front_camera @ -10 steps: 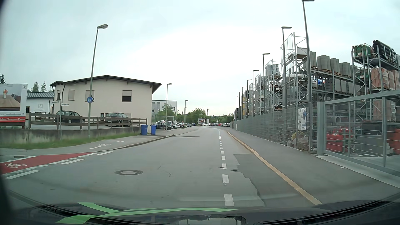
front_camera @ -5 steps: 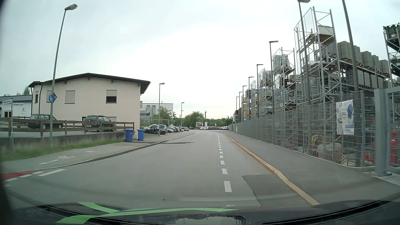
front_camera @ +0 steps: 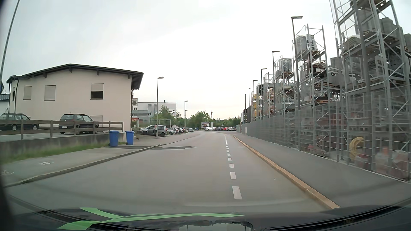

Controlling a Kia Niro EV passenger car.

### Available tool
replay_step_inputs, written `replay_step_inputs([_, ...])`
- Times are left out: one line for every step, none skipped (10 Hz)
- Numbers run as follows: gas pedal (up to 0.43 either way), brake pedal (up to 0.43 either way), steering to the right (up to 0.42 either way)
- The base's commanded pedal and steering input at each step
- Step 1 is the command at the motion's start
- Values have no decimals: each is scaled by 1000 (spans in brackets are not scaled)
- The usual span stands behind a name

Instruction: Follow the waypoints while adhering to traffic rules and regulations

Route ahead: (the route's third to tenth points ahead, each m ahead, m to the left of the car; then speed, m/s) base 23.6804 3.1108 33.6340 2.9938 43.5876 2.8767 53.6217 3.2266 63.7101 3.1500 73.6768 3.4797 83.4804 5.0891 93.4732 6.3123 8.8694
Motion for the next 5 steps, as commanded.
replay_step_inputs([39, 0, -4])
replay_step_inputs([28, 0, -3])
replay_step_inputs([28, 0, -2])
replay_step_inputs([28, 0, 1])
replay_step_inputs([28, 0, 4])
